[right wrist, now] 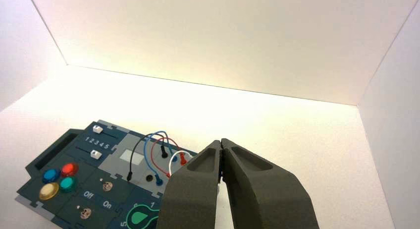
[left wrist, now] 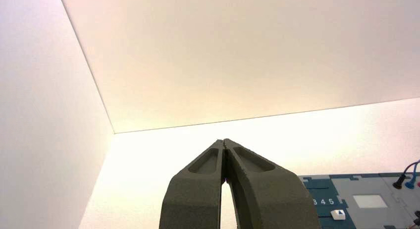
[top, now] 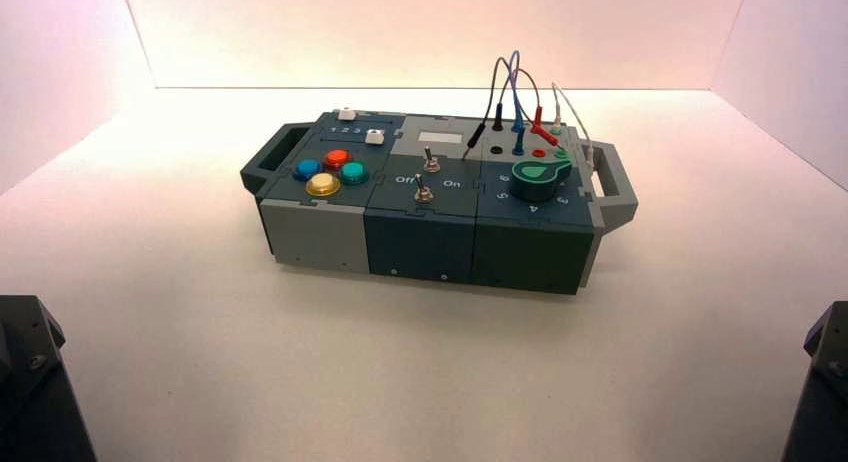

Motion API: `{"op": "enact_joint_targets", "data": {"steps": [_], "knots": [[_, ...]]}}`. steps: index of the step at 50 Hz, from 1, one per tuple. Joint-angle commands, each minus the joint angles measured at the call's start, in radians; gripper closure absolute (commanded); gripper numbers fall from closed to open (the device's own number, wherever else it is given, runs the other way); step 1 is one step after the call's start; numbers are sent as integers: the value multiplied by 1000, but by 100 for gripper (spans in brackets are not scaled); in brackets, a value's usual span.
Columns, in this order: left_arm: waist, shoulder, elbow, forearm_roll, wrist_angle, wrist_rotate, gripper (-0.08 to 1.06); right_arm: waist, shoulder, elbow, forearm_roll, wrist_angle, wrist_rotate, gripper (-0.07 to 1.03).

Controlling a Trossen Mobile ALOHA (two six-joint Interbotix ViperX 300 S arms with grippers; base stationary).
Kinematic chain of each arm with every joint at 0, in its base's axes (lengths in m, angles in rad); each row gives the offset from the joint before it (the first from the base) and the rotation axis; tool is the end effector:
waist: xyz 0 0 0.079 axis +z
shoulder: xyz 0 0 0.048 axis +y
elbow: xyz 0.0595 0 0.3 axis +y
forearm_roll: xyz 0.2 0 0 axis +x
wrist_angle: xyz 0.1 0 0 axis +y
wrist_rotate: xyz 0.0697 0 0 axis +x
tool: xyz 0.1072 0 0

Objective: Open right gripper.

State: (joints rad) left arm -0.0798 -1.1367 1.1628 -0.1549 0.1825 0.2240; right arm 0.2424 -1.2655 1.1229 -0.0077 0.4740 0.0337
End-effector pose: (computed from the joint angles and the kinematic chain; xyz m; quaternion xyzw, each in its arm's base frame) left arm 0.2247 -0.0229 0.2631 0.0382 0.1010 -0.0572 0.9925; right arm 0.1904 0.0464 0.2590 -0.0071 0.1653 0.1153 0.9795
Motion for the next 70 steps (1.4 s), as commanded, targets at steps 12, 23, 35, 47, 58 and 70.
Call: {"op": "enact_joint_targets", "data": {"steps": [12,23,35,47,58,70], "knots": [[3,5,-14,2,-6,3,101,-2,15,-20,8,-5,0,99],[3,6,-14,2,-8,3,101,2,5,-25,18,-18,0,92],[3,17,-15,2,-11,3,101,2,12,-14,23,-44,3,14],[3,20,-17,2,-11,3,101,2,49,-5,23,-74,3,-3],[5,21,-17,2,-11,3,101,2,89,-5,57,-77,5,-3],[5,38,-20,0,-26,3,101,2,103,-5,63,-77,5,-3]]}}
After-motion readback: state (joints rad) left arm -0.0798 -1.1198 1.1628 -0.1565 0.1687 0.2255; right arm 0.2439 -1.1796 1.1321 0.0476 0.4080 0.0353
